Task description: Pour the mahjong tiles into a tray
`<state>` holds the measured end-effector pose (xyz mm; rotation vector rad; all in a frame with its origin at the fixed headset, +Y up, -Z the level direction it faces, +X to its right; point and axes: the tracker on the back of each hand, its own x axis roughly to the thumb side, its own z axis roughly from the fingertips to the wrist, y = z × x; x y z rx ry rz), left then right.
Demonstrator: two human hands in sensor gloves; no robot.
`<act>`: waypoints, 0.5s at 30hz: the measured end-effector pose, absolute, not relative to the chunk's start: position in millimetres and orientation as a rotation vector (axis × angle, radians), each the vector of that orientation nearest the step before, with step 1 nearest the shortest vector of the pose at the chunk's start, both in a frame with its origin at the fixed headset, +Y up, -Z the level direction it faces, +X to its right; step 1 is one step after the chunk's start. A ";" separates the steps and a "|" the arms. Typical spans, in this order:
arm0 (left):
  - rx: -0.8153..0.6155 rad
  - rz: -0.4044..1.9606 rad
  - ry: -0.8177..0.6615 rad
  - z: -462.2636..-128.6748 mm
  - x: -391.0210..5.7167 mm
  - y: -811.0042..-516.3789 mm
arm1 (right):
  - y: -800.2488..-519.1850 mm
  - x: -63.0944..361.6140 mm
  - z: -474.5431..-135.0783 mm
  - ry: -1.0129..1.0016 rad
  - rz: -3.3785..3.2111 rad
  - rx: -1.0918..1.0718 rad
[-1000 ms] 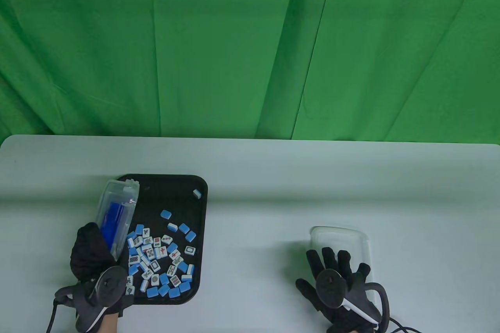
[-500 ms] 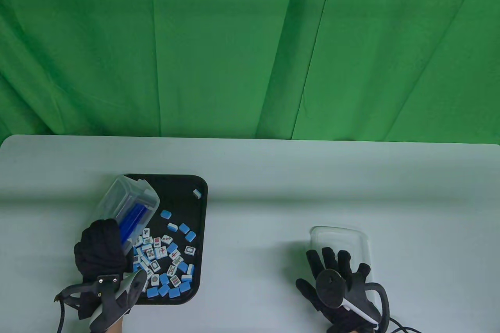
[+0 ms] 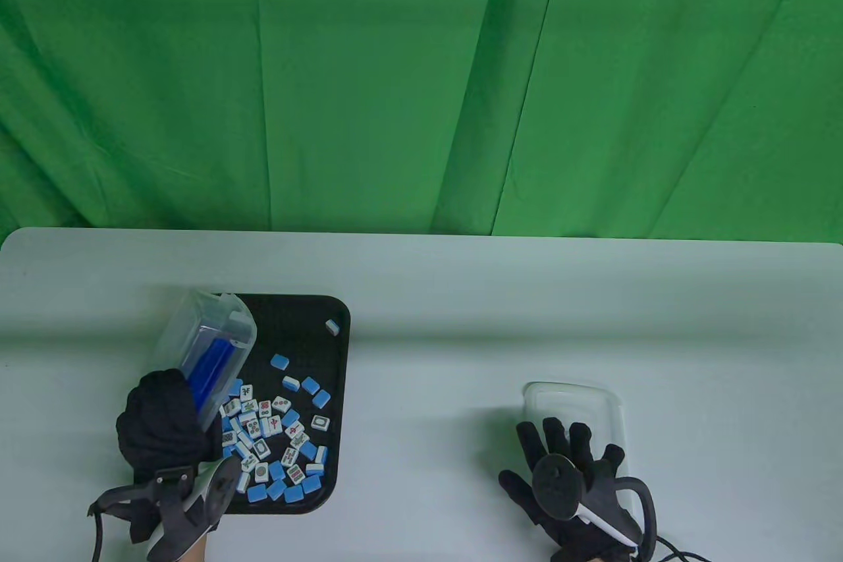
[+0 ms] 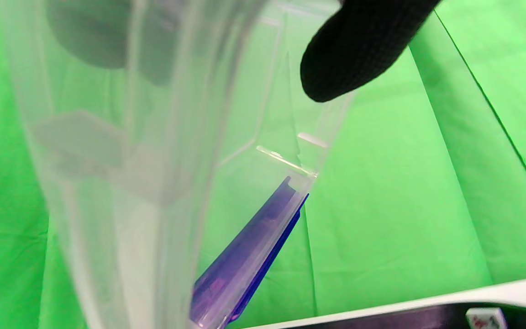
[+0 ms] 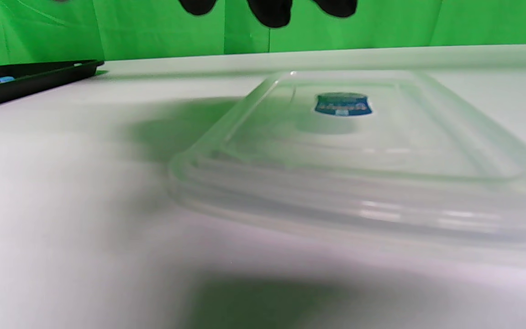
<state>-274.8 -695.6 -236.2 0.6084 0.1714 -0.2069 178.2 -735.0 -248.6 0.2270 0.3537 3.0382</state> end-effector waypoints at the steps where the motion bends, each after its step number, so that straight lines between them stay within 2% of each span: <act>1: 0.611 -0.178 0.170 -234.9 -274.4 -692.9 | -734.0 178.4 -248.3 0.345 3.035 0.227; 4: 0.616 -0.040 0.155 -231.4 -272.9 -684.7 | -729.0 179.9 -247.0 0.275 3.005 0.220; 9: 0.580 0.359 0.076 -229.0 -263.4 -668.1 | -720.1 178.3 -243.8 0.164 2.894 0.261; 15: 0.418 0.651 -0.079 -240.4 -230.2 -667.2 | -714.6 174.6 -242.3 0.164 2.592 0.322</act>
